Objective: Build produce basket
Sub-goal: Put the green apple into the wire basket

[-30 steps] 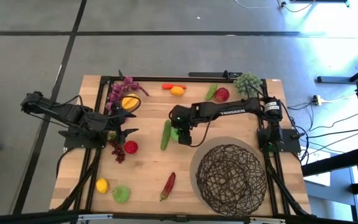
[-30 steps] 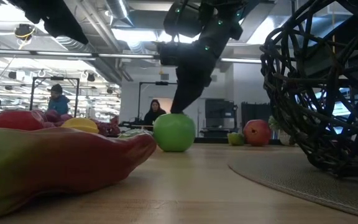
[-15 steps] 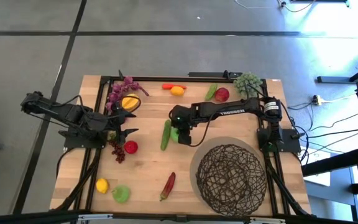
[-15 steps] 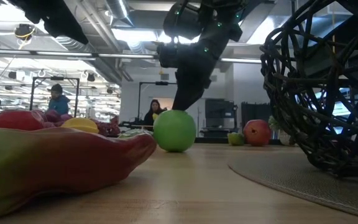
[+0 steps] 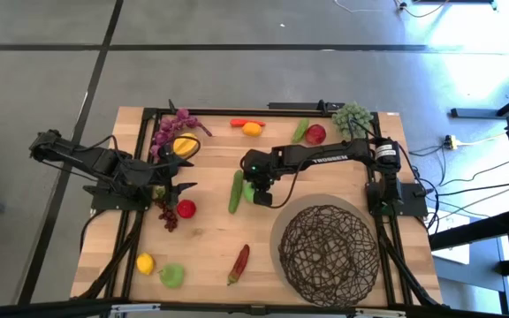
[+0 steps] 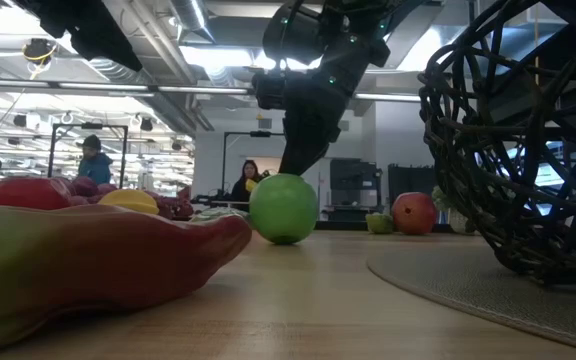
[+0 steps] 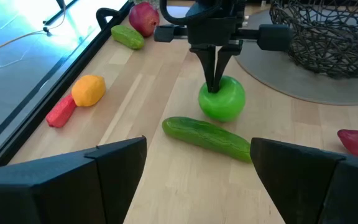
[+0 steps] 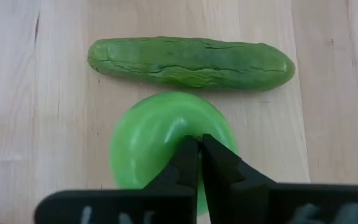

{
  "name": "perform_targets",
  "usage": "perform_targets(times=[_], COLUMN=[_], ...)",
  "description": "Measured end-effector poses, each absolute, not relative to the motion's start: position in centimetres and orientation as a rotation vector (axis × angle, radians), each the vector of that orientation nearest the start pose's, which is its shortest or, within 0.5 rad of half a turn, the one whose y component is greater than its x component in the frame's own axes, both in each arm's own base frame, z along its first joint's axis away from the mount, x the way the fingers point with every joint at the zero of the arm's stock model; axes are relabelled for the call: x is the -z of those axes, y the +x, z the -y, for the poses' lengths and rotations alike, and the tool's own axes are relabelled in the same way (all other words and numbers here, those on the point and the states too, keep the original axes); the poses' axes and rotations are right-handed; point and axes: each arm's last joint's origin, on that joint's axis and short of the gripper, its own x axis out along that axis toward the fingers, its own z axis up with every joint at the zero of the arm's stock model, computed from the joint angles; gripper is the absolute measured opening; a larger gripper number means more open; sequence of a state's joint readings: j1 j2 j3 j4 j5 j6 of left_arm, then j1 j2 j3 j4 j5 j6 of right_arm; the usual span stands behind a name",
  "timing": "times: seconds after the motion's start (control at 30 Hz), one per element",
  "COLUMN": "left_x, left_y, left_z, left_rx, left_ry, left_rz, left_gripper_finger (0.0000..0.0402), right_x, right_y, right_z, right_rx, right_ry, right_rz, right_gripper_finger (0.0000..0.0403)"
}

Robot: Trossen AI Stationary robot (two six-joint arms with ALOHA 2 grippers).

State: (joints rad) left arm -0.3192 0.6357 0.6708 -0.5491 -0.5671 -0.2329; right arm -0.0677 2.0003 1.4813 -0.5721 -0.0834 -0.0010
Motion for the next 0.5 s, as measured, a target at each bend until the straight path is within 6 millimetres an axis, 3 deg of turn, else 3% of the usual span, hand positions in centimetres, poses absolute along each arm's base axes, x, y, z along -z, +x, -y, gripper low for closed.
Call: perform_targets(times=[0.27,0.5], left_x=[-28.5,-28.5], left_y=[13.0,13.0], left_z=[2.6,2.6], left_rx=[-0.293,-0.293], left_ry=[-0.013,-0.014], left_rz=[-0.419,-0.417], left_gripper_finger=[0.0279,0.0279], right_x=[-20.5,-24.6], right_y=[41.6,42.1], right_z=[2.7,2.8], right_rx=[0.019,0.021], right_ry=[0.066,0.068], right_rz=[-1.165,-1.156], right_gripper_finger=[0.0001,0.0000])
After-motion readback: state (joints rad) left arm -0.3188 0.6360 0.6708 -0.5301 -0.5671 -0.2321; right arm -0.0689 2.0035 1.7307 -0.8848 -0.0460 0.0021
